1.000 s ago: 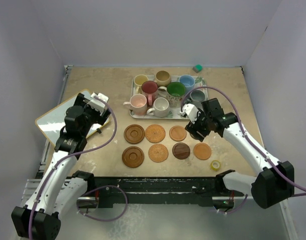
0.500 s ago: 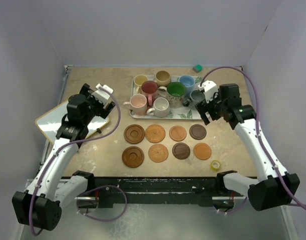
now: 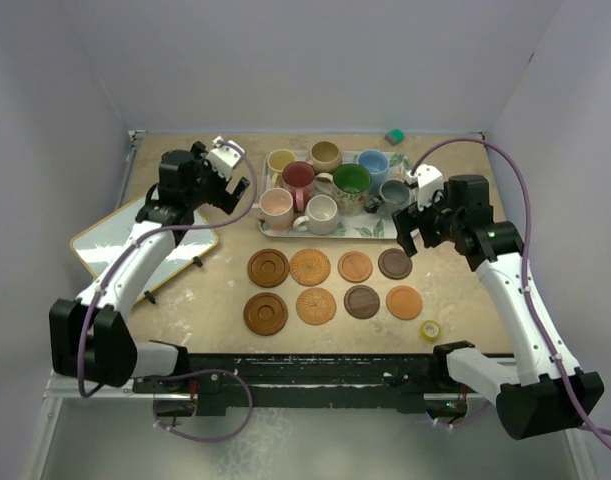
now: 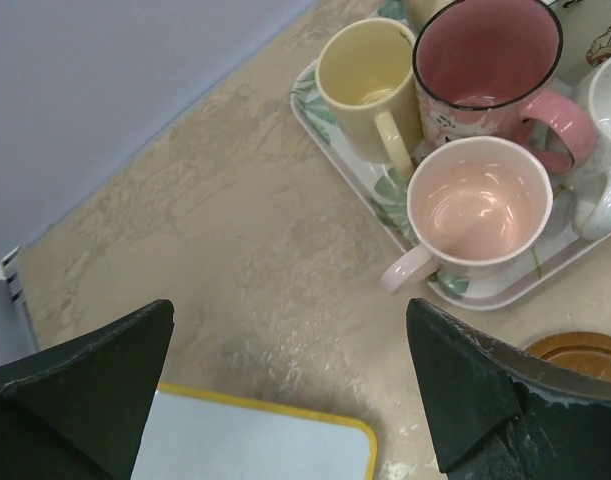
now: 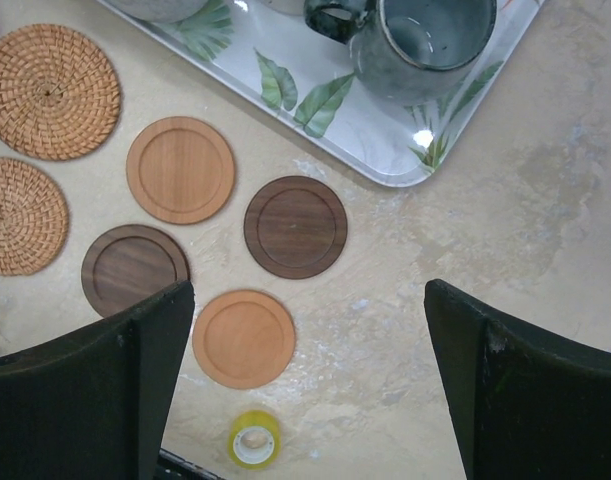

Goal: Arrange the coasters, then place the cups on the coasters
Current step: Move the coaster to the center of the board, then pick up the cup from the tray.

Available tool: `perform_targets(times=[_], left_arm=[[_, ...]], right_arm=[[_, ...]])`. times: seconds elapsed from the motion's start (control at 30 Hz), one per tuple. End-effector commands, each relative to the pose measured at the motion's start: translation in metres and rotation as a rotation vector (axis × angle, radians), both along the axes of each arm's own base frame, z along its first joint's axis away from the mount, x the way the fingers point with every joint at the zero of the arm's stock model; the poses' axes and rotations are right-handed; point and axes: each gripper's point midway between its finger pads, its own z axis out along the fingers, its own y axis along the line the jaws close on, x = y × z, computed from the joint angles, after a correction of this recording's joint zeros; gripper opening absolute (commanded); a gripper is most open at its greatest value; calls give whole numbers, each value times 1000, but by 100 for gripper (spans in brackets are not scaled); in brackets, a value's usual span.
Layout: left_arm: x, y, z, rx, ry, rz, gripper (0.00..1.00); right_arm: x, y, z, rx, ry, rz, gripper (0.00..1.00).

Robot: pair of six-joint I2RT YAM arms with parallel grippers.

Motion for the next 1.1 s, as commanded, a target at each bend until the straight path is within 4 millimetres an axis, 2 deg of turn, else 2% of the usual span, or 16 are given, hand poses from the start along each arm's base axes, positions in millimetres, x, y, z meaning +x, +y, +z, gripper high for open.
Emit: perform_targets(times=[0.0,0.17,0.2,0.4,0.53,0.7,0.8,1.07], left_arm=[[30,-25,11,-94,6,-73,96],[66,-39,-8,-194,107,-34,99],[76,-41,-7,-218,114,-17,100],[120,-52,-36,-299,249,69,93],[147,-60,-50,-305,303,111,86],[167,-78,-67,-291,358,143,76],[174,-84,-68,-287,364,160,71],[183,-99,-99,-220,418,195,60]], right_arm=[[-10,7,2,29,-2,44,98],[-12,6,8,28,-51,47,96],[-13,5,9,27,-56,45,96],[-11,1,9,14,-84,22,96],[-12,3,8,20,-80,33,96],[-12,1,7,13,-79,28,96],[-12,1,7,12,-78,28,96],[-13,2,5,11,-66,34,95]])
